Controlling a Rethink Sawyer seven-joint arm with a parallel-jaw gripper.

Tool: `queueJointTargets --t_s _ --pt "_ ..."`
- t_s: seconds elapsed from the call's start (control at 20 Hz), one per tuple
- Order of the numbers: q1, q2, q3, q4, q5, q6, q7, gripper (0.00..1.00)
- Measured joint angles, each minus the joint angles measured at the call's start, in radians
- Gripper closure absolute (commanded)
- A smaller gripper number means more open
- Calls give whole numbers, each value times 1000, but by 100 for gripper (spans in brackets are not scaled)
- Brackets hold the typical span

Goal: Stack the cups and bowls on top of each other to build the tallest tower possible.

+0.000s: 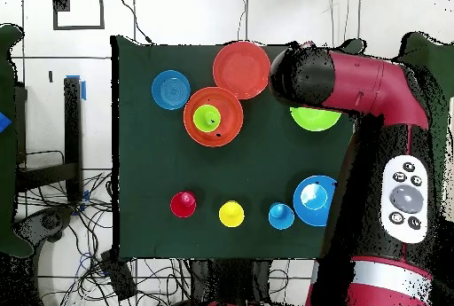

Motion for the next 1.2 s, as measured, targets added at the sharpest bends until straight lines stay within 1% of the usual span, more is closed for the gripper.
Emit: queueJointTargets --t_s 0.4,0.55,0.85,1.2 --pt "-16 -1 0 -40 -22 91 -37 0" --pt "-18 6 1 -82 -29 148 -72 0" --pt "-19 18 9 -144 -25 208 -104 0" --pt "-35 39 24 -158 -5 214 -105 0"
